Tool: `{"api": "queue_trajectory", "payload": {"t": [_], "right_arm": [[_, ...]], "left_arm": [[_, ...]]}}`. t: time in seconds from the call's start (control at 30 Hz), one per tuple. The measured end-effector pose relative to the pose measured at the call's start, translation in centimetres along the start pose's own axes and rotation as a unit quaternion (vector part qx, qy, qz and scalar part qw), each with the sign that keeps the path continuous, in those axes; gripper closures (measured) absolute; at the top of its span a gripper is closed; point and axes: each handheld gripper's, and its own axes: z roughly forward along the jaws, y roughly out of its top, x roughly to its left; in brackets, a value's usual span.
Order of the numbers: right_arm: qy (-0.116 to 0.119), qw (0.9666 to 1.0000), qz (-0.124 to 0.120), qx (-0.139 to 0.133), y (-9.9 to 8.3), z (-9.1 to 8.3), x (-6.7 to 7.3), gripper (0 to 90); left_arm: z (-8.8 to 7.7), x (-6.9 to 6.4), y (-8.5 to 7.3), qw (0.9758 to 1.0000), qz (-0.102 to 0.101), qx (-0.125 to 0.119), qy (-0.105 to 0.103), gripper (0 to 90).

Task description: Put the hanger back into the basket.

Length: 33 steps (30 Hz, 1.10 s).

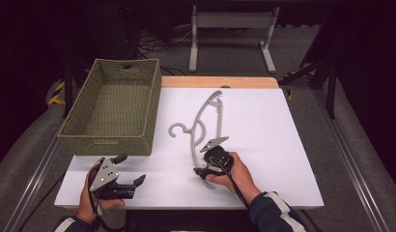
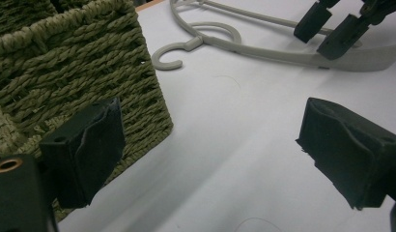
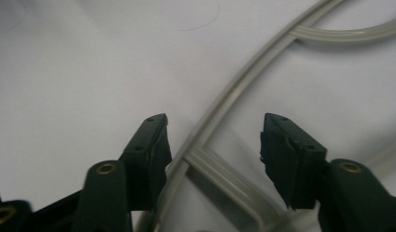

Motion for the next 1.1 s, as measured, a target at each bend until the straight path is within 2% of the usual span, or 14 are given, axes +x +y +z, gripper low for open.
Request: {"api": "queue_trajectory", "payload": {"t": [0.1,0.2,0.27,0.33,0.4,0.47,0.5,0.53,0.6,0.7,0.77,0.97,1.03,1.1], "right_arm": [[0.018,0.9992,-0.003,0.035,0.5,1.1,0.0,54.7],[0.021,0.9975,-0.002,0.067,1.5,1.3,-0.5,62.3],[0.026,0.9959,0.008,0.087,2.0,1.5,-0.8,64.6],[0.018,0.9943,0.016,0.104,2.5,1.6,-0.8,68.3],[0.009,0.9931,0.008,0.117,2.8,1.7,-0.6,69.5],[0.010,0.9928,0.015,0.118,2.9,1.8,-0.7,70.1],[0.014,0.9924,0.034,0.117,2.9,1.8,-0.9,70.9],[0.018,0.9924,0.041,0.115,2.9,1.7,-1.1,71.4],[0.020,0.9923,0.045,0.114,2.8,1.7,-1.2,72.0],[0.010,0.9929,0.057,0.104,2.6,1.6,-1.0,73.3],[0.009,0.9936,0.056,0.098,2.5,1.5,-1.0,74.3],[0.039,0.9939,0.096,0.039,1.4,0.8,-2.1,78.5],[0.049,0.9933,0.103,0.020,1.1,0.4,-2.6,80.7],[0.064,0.9909,0.118,-0.006,0.7,-0.1,-3.4,82.5]], "left_arm": [[0.0,0.0,0.0,1.0000,-0.003,0.001,0.001,10.2],[0.2,-0.1,0.0,1.0000,-0.002,0.005,-0.001,10.3],[0.3,-0.2,0.1,1.0000,0.000,0.009,-0.001,10.3],[0.3,-0.3,0.1,0.9999,0.004,0.011,-0.001,10.4],[0.3,-0.4,0.1,0.9999,0.004,0.011,-0.003,10.5],[0.4,-0.4,0.1,0.9999,0.006,0.013,-0.004,10.5],[0.4,-0.5,0.1,0.9999,0.004,0.015,-0.005,10.6],[0.5,-0.6,0.1,0.9998,0.004,0.016,-0.008,10.6],[0.6,-0.6,0.1,0.9997,0.011,0.020,-0.008,10.8],[0.6,-0.9,0.2,0.9997,0.012,0.020,-0.012,11.0],[0.7,-1.0,0.2,0.9996,0.016,0.021,-0.014,11.0],[0.9,-1.1,0.3,0.9995,0.012,0.022,-0.021,11.3],[1.0,-1.3,0.4,0.9993,0.014,0.022,-0.025,11.4],[1.2,-1.5,0.5,0.9992,0.012,0.020,-0.032,11.6]]}}
